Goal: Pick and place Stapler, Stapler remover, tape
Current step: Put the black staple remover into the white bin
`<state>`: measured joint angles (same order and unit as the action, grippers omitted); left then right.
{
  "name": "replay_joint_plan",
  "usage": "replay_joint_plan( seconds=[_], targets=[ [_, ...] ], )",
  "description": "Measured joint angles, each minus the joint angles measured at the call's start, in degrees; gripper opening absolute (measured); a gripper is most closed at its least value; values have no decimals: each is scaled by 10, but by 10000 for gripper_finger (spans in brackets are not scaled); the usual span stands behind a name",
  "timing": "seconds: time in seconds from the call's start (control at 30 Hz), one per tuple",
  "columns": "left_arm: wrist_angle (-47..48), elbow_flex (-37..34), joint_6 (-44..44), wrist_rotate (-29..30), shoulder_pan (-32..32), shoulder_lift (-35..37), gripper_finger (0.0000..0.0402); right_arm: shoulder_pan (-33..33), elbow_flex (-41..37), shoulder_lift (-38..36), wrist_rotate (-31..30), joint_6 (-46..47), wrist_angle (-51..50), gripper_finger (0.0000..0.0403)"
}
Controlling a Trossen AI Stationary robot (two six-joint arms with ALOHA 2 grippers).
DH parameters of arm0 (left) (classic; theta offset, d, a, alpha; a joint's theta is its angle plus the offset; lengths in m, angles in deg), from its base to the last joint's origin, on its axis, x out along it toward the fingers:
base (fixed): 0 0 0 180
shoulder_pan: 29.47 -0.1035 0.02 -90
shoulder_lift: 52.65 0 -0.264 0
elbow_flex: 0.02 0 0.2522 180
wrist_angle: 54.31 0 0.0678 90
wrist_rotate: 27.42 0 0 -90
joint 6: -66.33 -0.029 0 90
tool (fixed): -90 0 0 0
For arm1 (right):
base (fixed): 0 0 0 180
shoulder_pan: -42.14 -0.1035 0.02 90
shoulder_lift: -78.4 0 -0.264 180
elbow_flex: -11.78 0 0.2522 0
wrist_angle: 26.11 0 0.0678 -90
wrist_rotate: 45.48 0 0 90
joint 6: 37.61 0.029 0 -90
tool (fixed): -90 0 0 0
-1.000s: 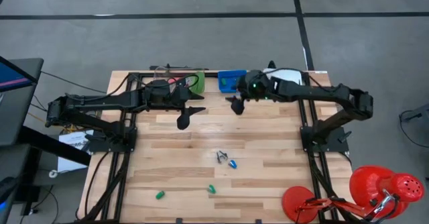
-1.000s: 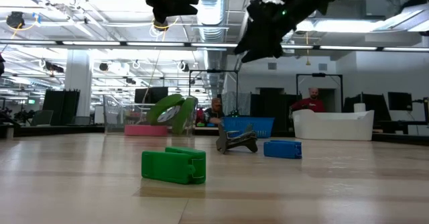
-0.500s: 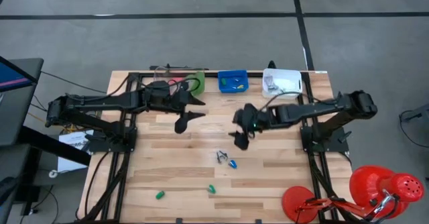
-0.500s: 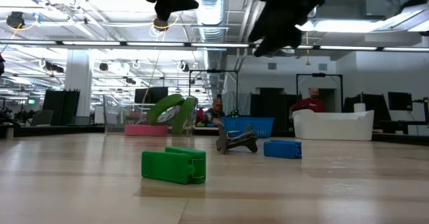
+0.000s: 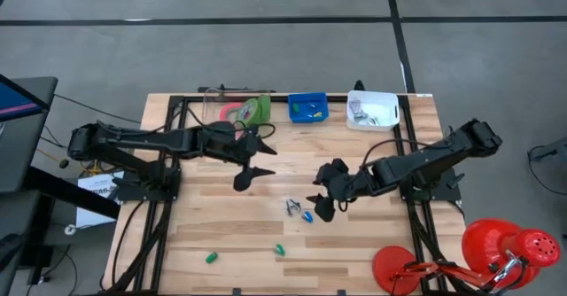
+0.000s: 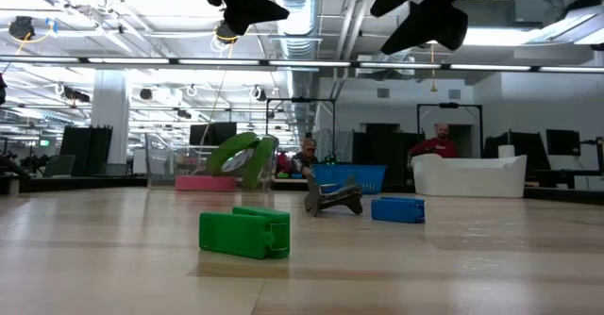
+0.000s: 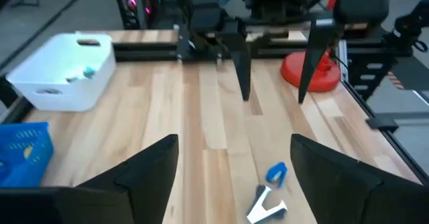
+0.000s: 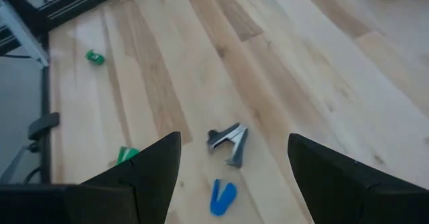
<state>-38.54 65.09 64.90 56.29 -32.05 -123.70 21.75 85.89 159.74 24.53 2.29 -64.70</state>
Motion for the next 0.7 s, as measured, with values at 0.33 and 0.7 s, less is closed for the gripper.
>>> replay_joint_plan(
  seconds=[0.33,0.7],
  targets=[
    [0,0,0,0,46,-4,278,-30,0,0,5,3,-39,265],
    [-1,0,-62,4,107,-17,278,-40,0,0,4,2,-42,265]
  ],
)
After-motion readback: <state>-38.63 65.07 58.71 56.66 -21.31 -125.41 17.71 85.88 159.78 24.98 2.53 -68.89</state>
